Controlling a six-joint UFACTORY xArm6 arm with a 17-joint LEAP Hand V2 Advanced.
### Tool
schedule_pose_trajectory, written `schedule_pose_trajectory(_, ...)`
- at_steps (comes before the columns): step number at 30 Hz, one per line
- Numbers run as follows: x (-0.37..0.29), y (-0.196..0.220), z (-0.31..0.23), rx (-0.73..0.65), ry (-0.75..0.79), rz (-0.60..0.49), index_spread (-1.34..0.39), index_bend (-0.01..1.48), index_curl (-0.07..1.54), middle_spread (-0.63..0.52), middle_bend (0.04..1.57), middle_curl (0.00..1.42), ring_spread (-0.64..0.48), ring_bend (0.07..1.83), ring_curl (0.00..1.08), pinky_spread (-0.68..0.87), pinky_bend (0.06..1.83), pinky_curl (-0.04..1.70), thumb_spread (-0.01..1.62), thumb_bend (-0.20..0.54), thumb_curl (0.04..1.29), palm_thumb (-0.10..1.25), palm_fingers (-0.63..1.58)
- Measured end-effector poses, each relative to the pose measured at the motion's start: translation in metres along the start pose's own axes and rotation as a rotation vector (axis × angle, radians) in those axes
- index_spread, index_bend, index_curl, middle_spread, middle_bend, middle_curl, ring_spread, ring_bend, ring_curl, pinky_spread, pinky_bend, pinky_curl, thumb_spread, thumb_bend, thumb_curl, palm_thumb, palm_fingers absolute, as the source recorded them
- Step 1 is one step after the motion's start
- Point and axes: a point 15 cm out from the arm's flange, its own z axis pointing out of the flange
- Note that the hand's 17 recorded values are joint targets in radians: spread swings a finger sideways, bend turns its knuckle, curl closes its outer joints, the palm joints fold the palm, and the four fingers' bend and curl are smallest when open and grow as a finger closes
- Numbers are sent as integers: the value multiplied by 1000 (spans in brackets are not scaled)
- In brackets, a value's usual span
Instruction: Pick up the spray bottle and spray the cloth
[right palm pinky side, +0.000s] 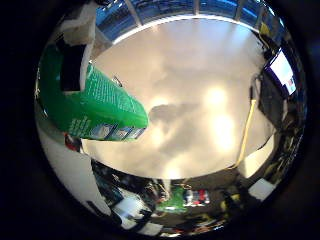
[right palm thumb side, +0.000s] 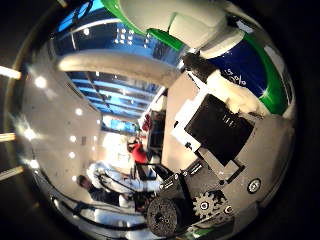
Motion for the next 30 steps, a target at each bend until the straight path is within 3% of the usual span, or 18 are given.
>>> schedule_pose_trajectory(4, -19, 15, 24, -144, 57, -97, -256, 1095, 816, -127, 1369, 714, -189, 1427, 660, -174, 1168, 1126, 681, -20, 794, 1040, 1115)
schedule_pose_trajectory(13, -59, 11, 83, -287, 340, -347, -259, 1094, 823, -128, 1371, 712, -191, 1421, 665, -185, 1136, 1197, 664, -21, 822, 1038, 1119)
schedule_pose_trajectory(30, -106, -9, 115, -444, 626, -505, -262, 1097, 830, -130, 1371, 715, -193, 1421, 674, -179, 1093, 1282, 644, -20, 850, 1029, 1124)
